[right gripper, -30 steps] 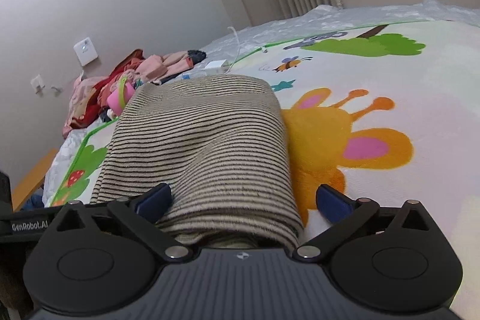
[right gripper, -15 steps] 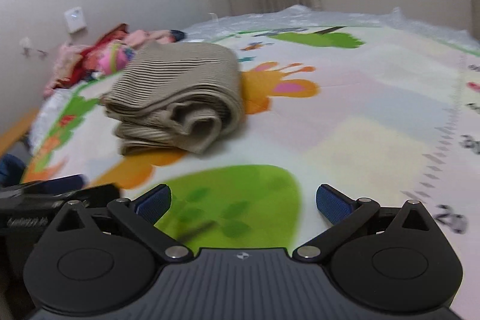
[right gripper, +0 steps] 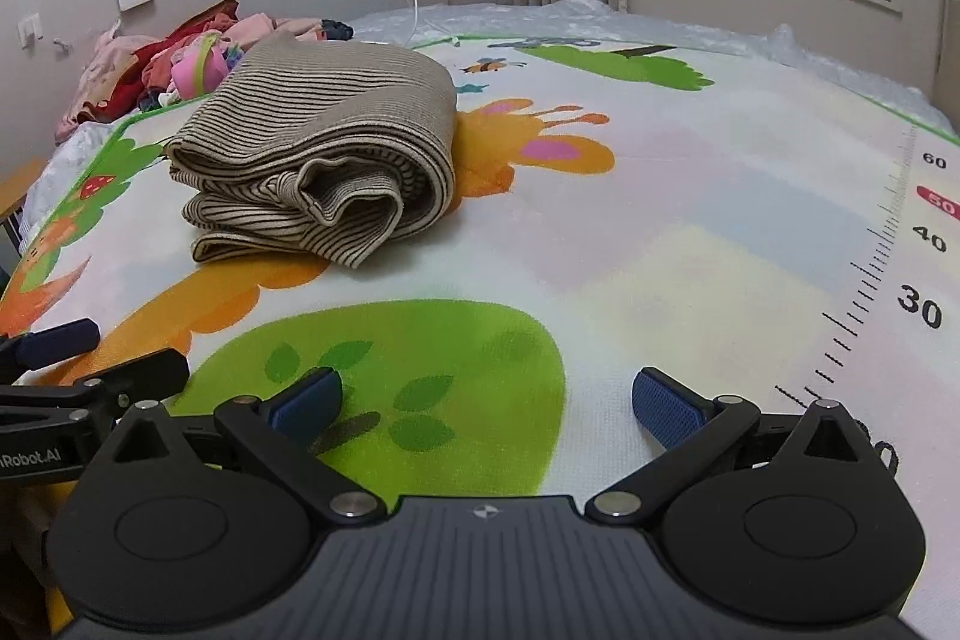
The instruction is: Fold clothes
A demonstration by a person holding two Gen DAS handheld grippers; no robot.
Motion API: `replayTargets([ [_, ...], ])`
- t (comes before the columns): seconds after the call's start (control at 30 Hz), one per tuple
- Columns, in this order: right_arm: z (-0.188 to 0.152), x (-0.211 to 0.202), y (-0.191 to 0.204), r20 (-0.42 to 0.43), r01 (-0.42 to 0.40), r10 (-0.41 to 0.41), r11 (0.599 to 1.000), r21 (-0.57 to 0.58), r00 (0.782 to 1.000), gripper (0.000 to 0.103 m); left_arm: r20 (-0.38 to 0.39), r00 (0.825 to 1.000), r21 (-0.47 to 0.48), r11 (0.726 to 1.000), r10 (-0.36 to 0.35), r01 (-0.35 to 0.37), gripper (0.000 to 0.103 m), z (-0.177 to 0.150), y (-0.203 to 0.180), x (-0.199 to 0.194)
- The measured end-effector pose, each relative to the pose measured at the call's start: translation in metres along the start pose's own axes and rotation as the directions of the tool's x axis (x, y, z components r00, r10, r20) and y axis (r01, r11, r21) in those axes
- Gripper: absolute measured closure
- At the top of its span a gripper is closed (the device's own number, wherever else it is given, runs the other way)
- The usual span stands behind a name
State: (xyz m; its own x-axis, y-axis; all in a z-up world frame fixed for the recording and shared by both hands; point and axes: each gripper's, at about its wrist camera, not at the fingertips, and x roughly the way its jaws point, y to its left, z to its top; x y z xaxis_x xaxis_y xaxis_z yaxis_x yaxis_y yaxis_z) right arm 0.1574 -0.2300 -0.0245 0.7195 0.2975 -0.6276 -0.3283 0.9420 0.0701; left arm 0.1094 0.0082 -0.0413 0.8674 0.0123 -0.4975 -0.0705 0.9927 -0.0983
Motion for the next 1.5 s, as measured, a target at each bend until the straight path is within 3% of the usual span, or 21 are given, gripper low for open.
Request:
replayTargets([
  [1.5, -0.0001, -0.0003, 0.0008, 0.003, 0.003, -0.003, 1.0, -0.01, 1.0, 0.0, 0.02, 1.0, 0.016, 1.0, 0.014, -0.014, 0.0, -0.0026, 0.0011, 0.0004],
])
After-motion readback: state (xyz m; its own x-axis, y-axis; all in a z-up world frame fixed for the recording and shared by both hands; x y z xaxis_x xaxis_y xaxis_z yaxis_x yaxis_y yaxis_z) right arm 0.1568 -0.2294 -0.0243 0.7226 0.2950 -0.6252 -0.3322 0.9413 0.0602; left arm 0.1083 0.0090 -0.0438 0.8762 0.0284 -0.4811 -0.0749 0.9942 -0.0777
